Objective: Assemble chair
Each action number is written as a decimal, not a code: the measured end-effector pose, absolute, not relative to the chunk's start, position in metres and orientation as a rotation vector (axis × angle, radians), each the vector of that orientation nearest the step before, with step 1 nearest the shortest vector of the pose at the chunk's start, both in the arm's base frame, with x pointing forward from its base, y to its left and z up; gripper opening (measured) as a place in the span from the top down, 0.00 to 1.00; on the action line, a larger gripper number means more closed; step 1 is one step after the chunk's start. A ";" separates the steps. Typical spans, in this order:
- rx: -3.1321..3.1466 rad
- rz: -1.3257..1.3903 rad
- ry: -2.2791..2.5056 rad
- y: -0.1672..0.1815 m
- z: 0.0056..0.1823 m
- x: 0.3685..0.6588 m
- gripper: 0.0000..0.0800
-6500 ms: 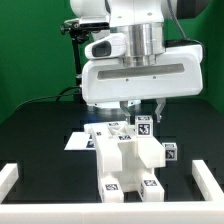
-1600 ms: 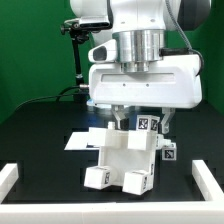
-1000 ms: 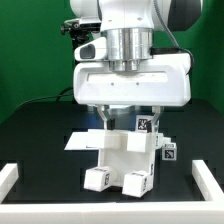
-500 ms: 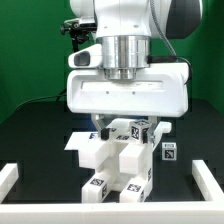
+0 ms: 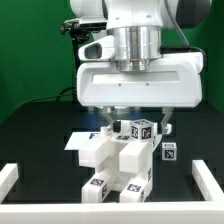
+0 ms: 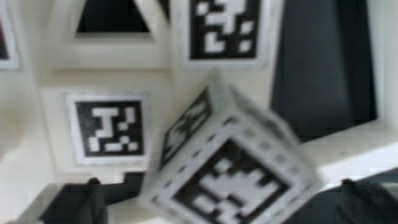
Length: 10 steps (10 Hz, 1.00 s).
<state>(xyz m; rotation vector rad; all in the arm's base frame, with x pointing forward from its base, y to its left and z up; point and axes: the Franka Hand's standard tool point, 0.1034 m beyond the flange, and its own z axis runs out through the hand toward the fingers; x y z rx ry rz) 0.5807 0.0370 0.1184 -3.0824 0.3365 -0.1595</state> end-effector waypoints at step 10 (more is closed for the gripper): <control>-3.108 -0.170 -0.348 0.038 0.110 0.579 0.52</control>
Offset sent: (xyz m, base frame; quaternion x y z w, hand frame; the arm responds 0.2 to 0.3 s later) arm 0.0000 0.0000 0.0000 0.0000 0.0000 -0.1938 0.9810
